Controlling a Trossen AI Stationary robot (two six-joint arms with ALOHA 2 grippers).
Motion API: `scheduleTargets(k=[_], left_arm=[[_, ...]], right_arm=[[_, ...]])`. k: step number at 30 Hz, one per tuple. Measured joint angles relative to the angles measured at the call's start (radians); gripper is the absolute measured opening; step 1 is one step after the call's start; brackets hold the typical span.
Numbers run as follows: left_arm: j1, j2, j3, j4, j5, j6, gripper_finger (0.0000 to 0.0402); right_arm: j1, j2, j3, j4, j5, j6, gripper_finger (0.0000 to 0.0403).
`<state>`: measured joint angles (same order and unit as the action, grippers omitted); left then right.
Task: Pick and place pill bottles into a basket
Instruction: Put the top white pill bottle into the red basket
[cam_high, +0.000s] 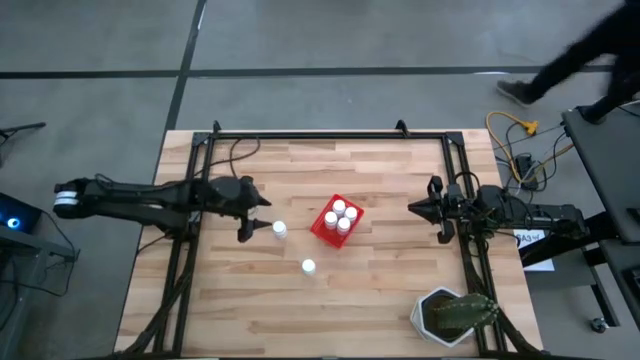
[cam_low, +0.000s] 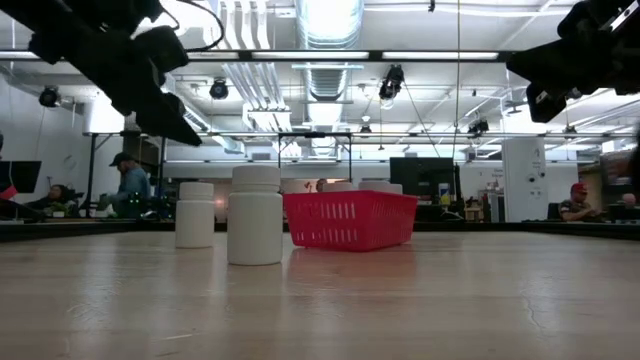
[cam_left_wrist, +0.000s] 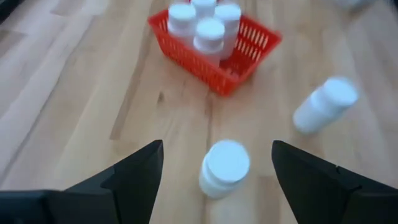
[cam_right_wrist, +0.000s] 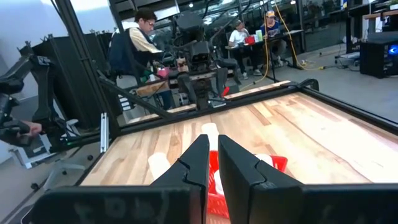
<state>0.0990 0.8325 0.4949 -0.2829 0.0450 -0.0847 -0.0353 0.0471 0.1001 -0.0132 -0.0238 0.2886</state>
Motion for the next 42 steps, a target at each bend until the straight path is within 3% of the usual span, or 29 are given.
scheduleTargets(k=[9,17,42], left_arm=[[-0.001,0.206,0.035,-0.002,0.038,0.071,0.0281],[-0.001,0.313,0.051,0.028,0.101,0.072,0.0281],[-0.002,0.405,0.053,0.094,0.104,0.062,0.0281]], right_arm=[[0.0,0.0,0.0,-0.008,0.0,0.0,0.0027],[0.0,0.0,0.0,-0.011,0.0,0.0,0.0027],[0.0,0.001,0.0,-0.026,0.038,0.0,0.0027]])
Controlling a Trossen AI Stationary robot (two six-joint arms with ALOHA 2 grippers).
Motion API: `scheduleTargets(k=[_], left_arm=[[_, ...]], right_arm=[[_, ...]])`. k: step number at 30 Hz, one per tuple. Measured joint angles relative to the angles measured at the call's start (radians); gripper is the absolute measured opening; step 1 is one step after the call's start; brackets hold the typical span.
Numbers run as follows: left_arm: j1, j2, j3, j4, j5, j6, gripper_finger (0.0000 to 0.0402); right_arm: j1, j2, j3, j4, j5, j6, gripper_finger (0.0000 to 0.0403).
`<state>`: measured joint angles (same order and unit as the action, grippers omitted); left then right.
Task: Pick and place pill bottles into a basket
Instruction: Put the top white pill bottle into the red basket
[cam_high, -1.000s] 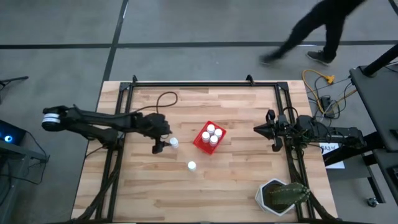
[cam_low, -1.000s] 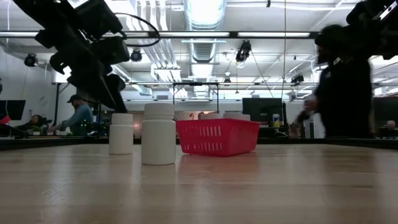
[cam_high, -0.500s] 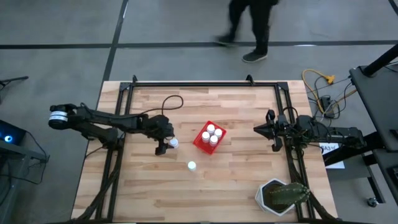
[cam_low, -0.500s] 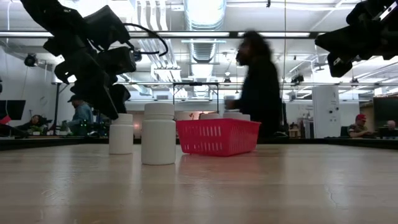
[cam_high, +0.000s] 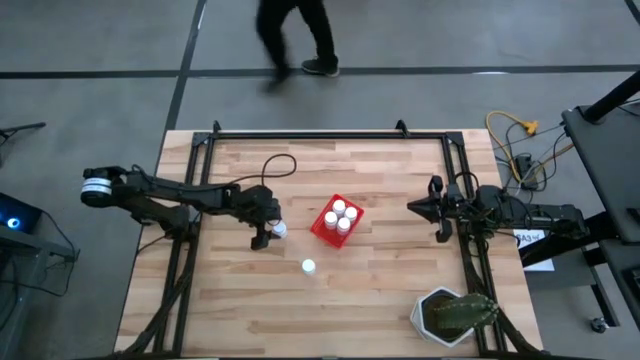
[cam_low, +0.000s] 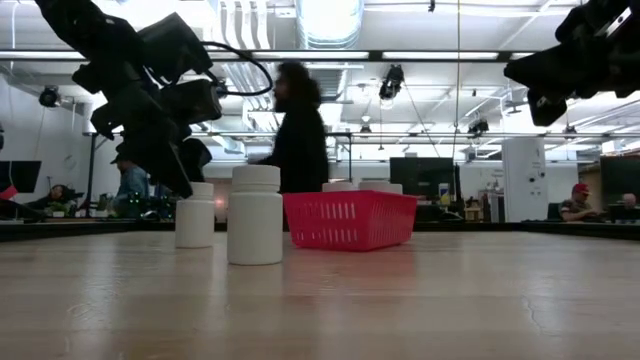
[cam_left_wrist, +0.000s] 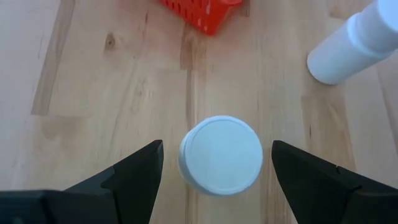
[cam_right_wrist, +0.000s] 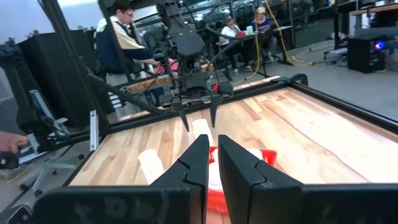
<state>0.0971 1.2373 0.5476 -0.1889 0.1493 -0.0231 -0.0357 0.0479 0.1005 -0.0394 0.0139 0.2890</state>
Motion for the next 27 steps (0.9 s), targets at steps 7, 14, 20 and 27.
scheduleTargets(k=[7,14,20,27], left_arm=[[0.0,0.0,0.0,0.001,-0.001,-0.047,0.0281],[0.0,0.002,0.0,0.001,-0.006,-0.049,0.0281],[0.001,0.002,0.0,0.001,-0.011,-0.049,0.0261],[0.001,0.002,0.0,0.001,-0.017,-0.049,0.0213]], right_arm=[[0.0,0.0,0.0,-0.006,0.013,0.0,0.0027],[0.0,0.0,0.0,-0.006,0.013,0.0,0.0027],[0.0,0.0,0.0,-0.006,0.013,0.0,0.0027],[0.0,0.0,0.0,-0.006,0.013,0.0,0.0027]])
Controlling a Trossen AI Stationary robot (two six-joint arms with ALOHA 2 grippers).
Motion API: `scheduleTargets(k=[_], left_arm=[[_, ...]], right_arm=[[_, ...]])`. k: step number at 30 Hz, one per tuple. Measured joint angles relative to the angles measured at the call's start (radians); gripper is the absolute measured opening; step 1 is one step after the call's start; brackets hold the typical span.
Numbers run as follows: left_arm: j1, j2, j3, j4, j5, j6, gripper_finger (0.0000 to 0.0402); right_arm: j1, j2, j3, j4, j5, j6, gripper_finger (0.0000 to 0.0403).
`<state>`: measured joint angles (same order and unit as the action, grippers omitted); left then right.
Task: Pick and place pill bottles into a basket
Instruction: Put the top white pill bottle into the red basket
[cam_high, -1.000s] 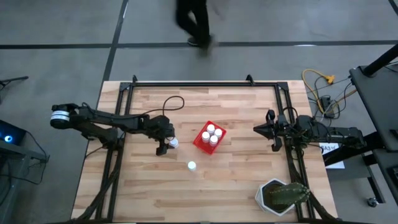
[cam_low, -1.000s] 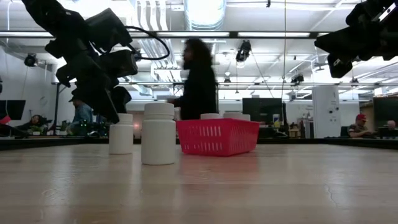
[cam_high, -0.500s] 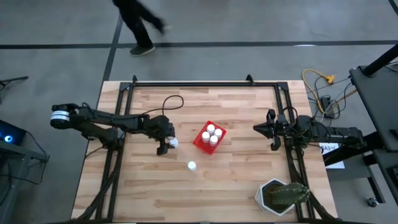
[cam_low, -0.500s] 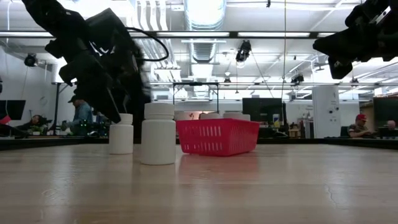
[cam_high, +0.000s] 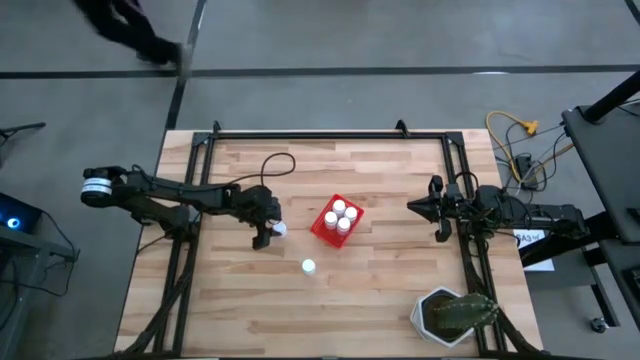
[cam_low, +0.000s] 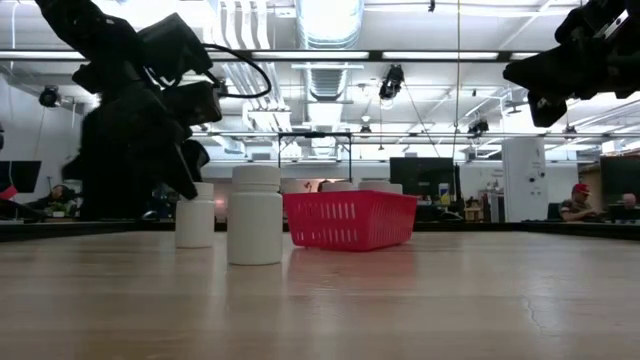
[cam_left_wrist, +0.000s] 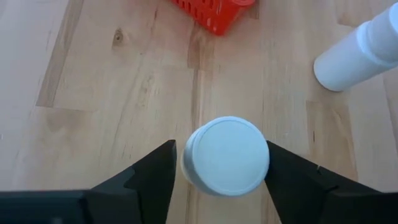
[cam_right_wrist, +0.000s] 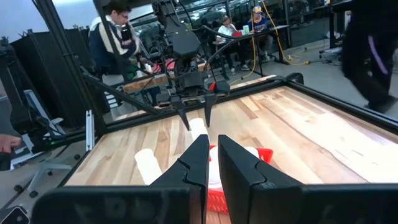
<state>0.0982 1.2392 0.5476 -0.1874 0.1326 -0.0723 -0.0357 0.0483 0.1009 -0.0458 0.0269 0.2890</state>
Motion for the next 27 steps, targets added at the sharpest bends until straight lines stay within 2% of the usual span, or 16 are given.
scheduleTargets(k=[10,18,27], left_arm=[[0.0,0.0,0.0,0.014,0.0,0.0,0.0143],[0.0,-0.009,0.004,0.124,0.001,0.0,0.0142],[0.0,-0.013,0.123,0.109,0.004,0.03,0.0142]], right_arm=[[0.0,0.0,0.0,0.0,0.0,0.0,0.0027],[0.0,0.0,0.0,0.0,0.0,0.005,0.0027],[0.0,0.0,0.0,-0.001,0.0,0.033,0.0027]])
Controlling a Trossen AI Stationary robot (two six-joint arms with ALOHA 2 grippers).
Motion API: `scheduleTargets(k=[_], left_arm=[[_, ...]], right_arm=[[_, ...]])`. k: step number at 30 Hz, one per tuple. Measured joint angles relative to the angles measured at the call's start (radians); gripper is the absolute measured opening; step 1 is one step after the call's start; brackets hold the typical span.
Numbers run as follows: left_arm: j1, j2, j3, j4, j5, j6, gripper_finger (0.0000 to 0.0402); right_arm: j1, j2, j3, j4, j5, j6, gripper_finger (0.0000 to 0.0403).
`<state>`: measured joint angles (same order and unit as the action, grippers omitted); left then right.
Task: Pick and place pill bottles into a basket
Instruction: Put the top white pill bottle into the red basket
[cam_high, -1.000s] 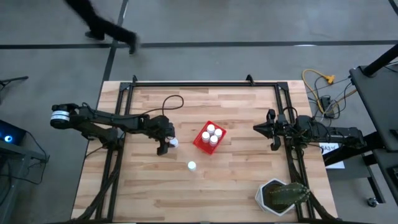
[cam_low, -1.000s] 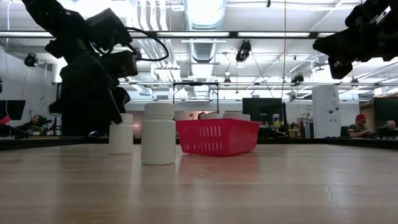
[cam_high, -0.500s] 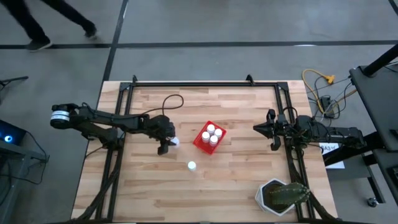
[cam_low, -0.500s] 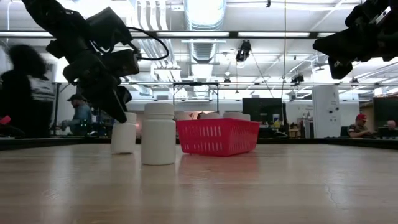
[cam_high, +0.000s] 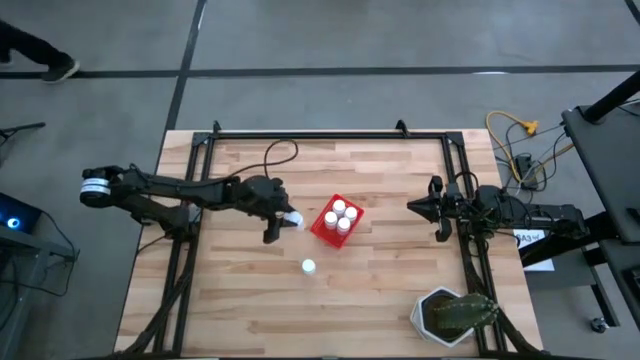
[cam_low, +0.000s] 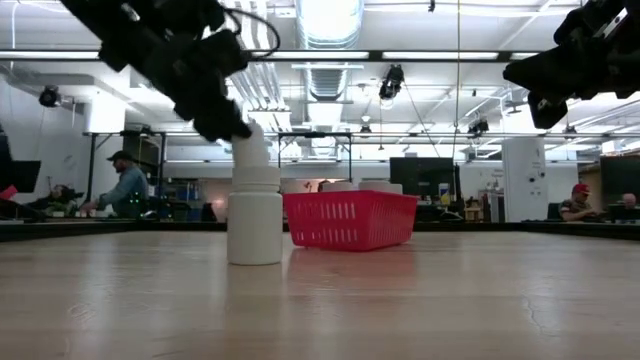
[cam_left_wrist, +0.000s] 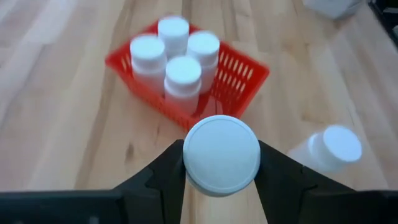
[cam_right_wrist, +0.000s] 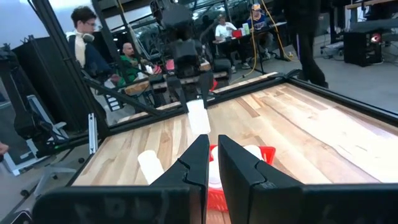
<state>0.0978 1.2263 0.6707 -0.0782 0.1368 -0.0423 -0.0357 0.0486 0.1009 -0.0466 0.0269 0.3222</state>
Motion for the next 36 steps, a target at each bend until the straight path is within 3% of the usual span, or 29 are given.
scheduleTargets(k=[7,20,36], left_arm=[[-0.001,0.0,0.089,-0.069,0.0,0.035,0.0143],[-0.004,0.024,0.134,-0.061,0.046,0.145,0.0145],[-0.005,0.301,0.329,-0.028,0.124,0.165,0.0145]], right_arm=[[0.0,0.0,0.0,-0.001,0.0,0.0,0.0027],[0.0,0.0,0.0,-0.002,0.0,-0.007,0.0027],[0.0,0.0,0.0,-0.001,0.0,0.011,0.0027]])
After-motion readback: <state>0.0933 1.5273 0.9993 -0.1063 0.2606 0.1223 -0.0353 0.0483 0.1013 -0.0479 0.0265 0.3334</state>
